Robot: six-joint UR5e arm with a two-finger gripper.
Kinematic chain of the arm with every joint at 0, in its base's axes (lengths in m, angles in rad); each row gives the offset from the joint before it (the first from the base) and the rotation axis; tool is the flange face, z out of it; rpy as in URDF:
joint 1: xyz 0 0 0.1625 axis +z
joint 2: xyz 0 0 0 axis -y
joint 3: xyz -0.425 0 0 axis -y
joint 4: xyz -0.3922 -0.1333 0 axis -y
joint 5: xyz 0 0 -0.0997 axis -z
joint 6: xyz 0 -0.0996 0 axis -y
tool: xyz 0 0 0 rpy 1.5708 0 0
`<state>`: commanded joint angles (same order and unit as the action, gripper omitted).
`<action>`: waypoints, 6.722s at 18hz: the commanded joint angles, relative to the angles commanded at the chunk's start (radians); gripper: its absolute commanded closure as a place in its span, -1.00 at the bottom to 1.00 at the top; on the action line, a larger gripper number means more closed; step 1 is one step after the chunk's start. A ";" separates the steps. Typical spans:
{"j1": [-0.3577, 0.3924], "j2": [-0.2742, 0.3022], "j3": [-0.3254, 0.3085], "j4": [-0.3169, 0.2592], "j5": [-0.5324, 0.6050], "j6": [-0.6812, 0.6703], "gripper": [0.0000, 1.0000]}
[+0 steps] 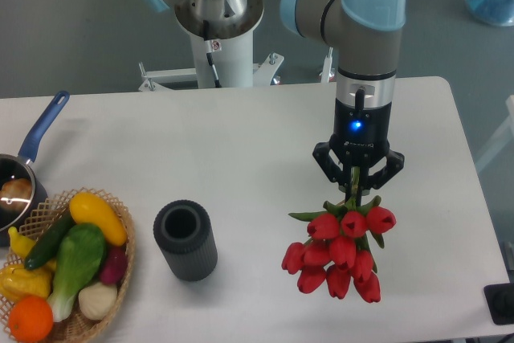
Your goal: Insert the flowers into the vase
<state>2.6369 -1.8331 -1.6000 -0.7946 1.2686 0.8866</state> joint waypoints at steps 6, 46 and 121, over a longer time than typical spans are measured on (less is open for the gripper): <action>-0.002 -0.002 0.014 0.002 -0.012 -0.018 0.67; -0.199 -0.002 0.069 0.087 -0.597 -0.046 0.66; -0.121 -0.117 -0.155 0.101 -1.011 0.311 0.66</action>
<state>2.5157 -1.9497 -1.7548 -0.6934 0.2577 1.1979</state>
